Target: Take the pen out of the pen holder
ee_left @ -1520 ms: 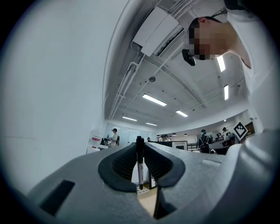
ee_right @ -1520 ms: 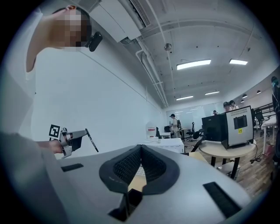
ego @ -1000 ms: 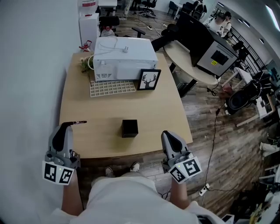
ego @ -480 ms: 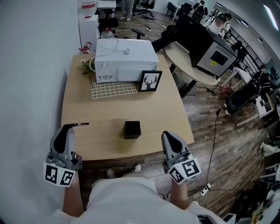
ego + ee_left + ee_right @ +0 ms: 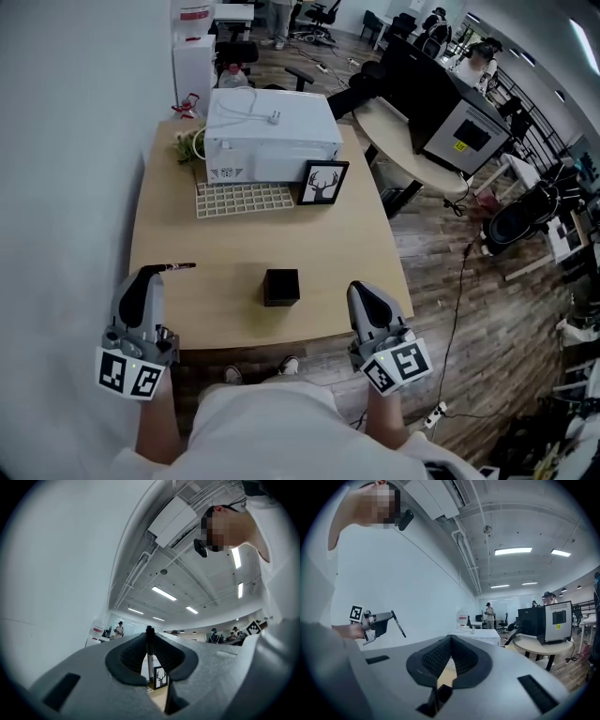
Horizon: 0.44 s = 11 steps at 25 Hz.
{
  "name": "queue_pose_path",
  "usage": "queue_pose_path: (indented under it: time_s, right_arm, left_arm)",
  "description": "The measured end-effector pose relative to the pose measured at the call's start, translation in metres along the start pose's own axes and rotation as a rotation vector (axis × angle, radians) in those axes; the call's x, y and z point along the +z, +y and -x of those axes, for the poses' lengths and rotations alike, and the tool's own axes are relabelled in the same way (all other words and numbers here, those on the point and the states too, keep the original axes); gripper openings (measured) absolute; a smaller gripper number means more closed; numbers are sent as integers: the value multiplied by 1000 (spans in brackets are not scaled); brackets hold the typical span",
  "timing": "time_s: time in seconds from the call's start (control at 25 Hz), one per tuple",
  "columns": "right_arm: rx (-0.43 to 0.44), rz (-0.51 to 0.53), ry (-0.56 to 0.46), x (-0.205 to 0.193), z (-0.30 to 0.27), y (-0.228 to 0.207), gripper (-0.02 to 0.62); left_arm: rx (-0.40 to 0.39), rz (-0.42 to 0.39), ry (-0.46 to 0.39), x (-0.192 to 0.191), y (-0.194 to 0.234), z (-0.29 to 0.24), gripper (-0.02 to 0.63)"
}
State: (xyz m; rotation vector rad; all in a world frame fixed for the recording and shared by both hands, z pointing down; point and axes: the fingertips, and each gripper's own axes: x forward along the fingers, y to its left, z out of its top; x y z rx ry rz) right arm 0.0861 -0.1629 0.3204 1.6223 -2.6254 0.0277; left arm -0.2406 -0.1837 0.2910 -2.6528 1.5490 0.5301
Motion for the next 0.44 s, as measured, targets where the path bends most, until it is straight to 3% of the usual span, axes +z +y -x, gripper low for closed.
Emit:
queue_pose_path:
  time_s: [0.44]
  right_arm:
    - [53,-11,-14,0,-16,2,2]
  left_arm:
    - [26,-14,6,3,-1,1,49]
